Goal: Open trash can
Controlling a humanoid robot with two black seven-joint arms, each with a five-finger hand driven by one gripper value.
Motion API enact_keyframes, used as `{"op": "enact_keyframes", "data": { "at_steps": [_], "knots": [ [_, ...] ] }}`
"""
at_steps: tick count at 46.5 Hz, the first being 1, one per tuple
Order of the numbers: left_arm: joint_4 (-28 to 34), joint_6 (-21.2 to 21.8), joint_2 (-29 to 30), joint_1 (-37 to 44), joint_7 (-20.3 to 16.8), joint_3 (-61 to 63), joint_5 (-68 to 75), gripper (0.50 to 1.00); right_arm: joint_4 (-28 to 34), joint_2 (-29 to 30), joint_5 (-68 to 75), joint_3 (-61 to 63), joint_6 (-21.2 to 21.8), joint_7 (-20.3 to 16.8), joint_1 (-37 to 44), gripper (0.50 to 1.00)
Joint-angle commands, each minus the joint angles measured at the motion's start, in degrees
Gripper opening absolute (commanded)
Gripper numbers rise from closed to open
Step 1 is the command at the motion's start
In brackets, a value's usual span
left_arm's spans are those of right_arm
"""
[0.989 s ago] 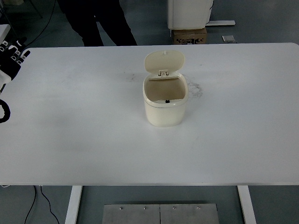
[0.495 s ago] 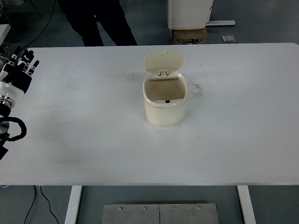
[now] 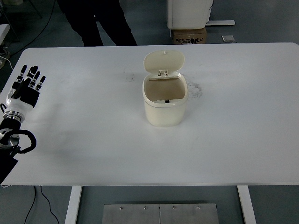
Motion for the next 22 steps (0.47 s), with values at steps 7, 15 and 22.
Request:
{"op": "enact_keyframes", "data": {
  "at_steps": [7, 15, 22],
  "knots": [
    [0.0, 0.0, -0.6, 0.8, -0.1, 0.0, 0.1, 1.0, 0.0, 0.0, 0.0, 0.0, 0.0, 0.0, -0.1, 0.991],
    [0.0, -0.1, -1.2, 0.9, -0.1, 0.0, 0.2, 1.0, 0.1, 0.0, 0.0, 0.0, 0.1, 0.0, 0.0, 0.991],
    [-0.1, -0.1, -1.4, 0.9, -0.1, 0.0, 0.2, 1.0, 0.1, 0.0, 0.0, 0.0, 0.1, 0.2, -0.1, 0.991]
  ]
}}
